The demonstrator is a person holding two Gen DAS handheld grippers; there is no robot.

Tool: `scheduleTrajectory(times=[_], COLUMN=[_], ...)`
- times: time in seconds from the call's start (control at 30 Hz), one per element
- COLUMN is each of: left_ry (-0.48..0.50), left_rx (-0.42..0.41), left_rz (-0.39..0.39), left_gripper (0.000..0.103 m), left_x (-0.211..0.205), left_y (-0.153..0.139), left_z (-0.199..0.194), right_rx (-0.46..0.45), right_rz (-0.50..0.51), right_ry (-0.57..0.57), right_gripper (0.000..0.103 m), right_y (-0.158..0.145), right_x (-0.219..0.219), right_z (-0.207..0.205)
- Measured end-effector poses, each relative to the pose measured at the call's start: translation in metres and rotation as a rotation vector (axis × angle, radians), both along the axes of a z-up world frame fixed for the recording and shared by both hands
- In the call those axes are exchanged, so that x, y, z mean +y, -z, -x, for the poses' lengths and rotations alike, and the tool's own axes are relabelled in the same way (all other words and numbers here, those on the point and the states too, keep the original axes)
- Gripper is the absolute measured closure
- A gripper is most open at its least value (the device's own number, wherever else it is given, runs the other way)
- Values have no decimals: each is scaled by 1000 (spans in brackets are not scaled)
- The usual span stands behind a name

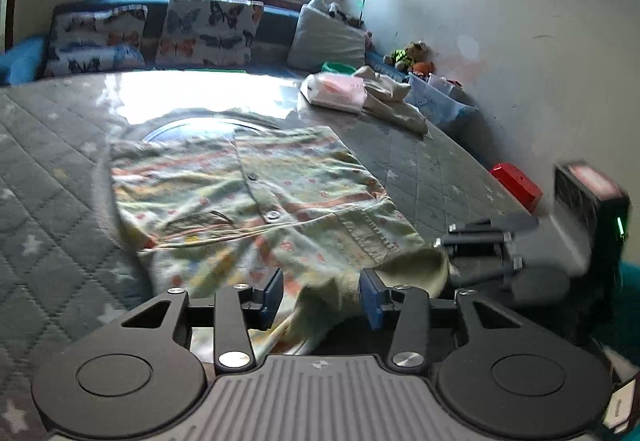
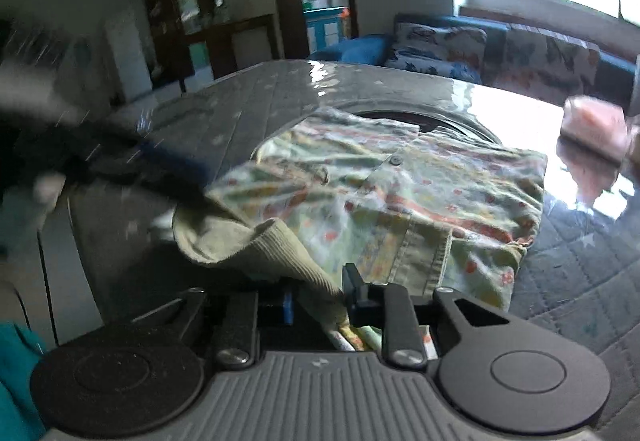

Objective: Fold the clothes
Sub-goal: 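Lift the collar and fold it over onto the hem with the left gripper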

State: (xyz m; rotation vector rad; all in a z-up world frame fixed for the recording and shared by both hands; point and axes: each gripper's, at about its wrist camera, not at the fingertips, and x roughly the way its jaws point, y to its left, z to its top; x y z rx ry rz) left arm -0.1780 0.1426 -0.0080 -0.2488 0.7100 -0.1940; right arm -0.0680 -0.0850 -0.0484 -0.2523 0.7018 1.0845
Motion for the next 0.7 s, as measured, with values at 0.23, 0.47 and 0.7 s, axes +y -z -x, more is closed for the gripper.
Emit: scheduleTrajectory(times=[0.23, 0.47, 0.7], left_ry=[5, 79, 132], left_rx=[-35, -82, -100], left_rz=[-159, -349, -441], left_gripper=[45, 45, 89], left_x=[-3, -20, -20], left_y=[8, 25, 42], left_z=[26, 24, 25], right_rx=[65, 72, 66], right_rz=[-36, -49, -66], right_ry=[35, 53, 59], right_gripper=[86, 86, 91], right_y=[-8, -13, -10], right_x=[4, 7, 2], right_z=[-19, -25, -18])
